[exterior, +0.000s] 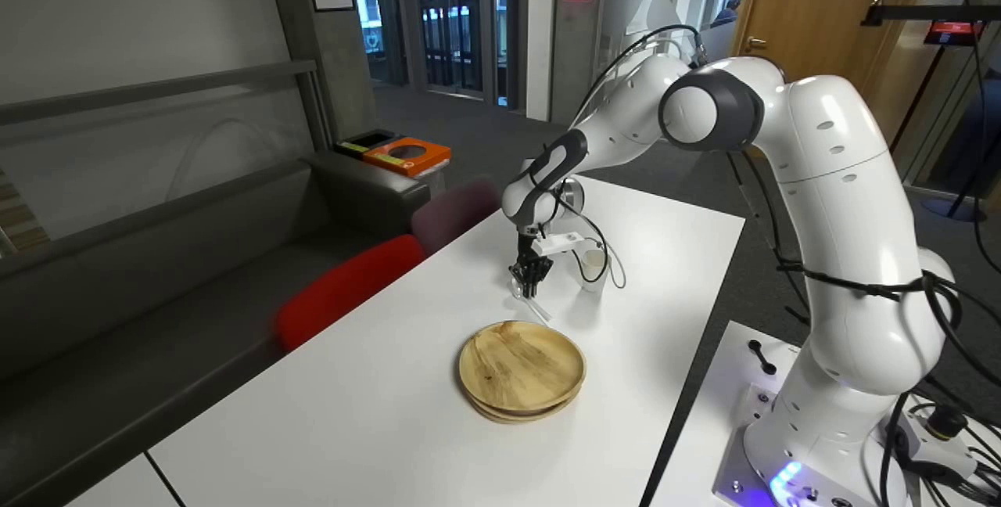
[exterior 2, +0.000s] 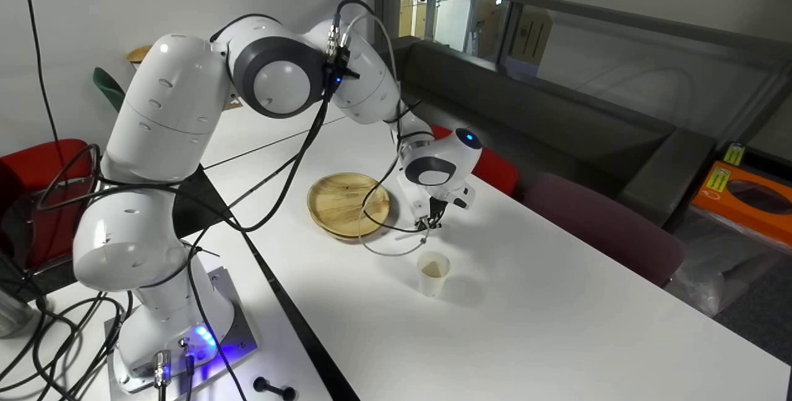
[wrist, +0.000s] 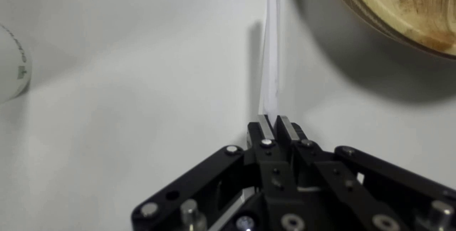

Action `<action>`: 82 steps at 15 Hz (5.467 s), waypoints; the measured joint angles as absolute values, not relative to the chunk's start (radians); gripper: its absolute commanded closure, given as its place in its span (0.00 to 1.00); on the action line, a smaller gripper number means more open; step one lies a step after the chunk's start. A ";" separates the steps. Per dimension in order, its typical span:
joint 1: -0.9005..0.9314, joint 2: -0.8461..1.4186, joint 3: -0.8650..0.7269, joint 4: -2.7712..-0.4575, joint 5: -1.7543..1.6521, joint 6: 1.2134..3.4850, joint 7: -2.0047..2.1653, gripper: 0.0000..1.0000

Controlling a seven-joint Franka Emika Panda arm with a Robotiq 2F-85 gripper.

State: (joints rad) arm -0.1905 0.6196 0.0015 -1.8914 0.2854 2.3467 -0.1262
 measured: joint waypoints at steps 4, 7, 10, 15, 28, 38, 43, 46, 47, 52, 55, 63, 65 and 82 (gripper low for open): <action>-0.194 0.620 0.001 -1.889 0.291 2.347 -0.124 0.98; -0.195 0.622 0.001 -1.889 0.291 2.347 -0.124 0.98; -0.195 0.627 0.001 -1.889 0.291 2.347 -0.124 0.98; -0.195 0.639 0.001 -1.888 0.291 2.347 -0.124 0.98; -0.195 0.644 0.002 -1.887 0.291 2.347 -0.124 0.29; -0.195 0.645 0.002 -1.887 0.291 2.347 -0.124 0.04; -0.195 0.650 0.002 -1.887 0.291 2.347 -0.124 0.14; -0.195 0.653 0.002 -1.887 0.291 2.347 -0.124 0.17; -0.195 0.655 0.002 -1.887 0.291 2.347 -0.124 0.15; -0.195 0.663 0.002 -1.885 0.290 2.347 -0.124 0.60; -0.195 0.663 0.002 -1.884 0.290 2.347 -0.124 0.82; -0.195 0.662 0.002 -1.875 0.290 2.342 -0.124 0.97; -0.195 0.662 0.003 -1.875 0.290 2.342 -0.125 0.97; -0.193 0.303 0.106 -2.138 0.343 2.340 -0.418 0.97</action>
State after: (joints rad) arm -0.1926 0.3025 0.1064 -2.1376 0.3425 2.3403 -0.4184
